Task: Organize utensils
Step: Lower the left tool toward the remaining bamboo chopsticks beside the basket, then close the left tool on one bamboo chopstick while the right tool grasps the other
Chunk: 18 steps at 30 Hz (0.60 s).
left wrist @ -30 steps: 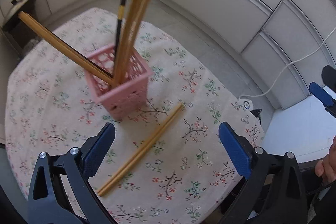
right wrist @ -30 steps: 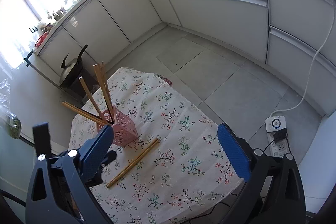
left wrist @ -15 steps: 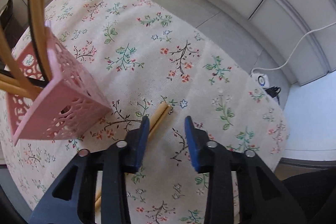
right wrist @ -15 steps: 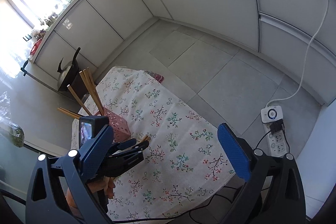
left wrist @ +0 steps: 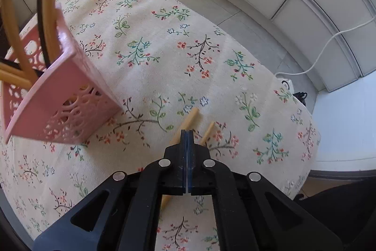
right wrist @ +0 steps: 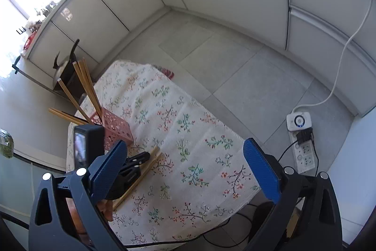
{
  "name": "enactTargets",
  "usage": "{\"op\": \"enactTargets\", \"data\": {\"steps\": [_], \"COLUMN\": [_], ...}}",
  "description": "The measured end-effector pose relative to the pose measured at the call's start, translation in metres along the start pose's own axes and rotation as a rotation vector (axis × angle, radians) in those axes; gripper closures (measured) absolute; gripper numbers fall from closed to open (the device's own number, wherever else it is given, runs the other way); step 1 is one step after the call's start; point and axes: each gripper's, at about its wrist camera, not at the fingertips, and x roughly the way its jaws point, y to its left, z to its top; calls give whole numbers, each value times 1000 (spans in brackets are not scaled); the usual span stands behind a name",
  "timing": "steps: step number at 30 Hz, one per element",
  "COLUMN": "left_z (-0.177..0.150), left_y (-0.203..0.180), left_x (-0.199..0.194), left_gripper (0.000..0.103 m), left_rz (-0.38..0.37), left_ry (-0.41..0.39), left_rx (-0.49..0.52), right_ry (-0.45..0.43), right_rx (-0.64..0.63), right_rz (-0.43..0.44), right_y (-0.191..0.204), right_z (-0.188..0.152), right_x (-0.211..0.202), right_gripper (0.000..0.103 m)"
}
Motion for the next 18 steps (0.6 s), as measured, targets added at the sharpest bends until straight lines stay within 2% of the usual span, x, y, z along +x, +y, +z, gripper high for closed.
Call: {"op": "enactTargets", "data": {"steps": [3, 9, 11, 12, 13, 18], "left_z": [-9, -8, 1, 5, 8, 20], "left_y": [3, 8, 1, -1, -4, -9], "left_x": [-10, -3, 4, 7, 10, 31], "left_gripper": [103, 99, 93, 82, 76, 75], "left_rz": [-4, 51, 44, 51, 63, 89], "left_ry": [-13, -17, -11, -10, -12, 22], "left_rx": [-3, -2, 1, 5, 12, 32], "right_ry": [38, 61, 63, 63, 65, 93], "right_rx": [12, 27, 17, 17, 20, 55], "right_rz": [-13, -12, -18, -20, -20, -18], "right_y": [1, 4, 5, 4, 3, -8], "right_z": [-5, -11, -12, -12, -11, -8], "right_x": [13, 21, 22, 23, 24, 29], "right_gripper": [7, 7, 7, 7, 7, 7]}}
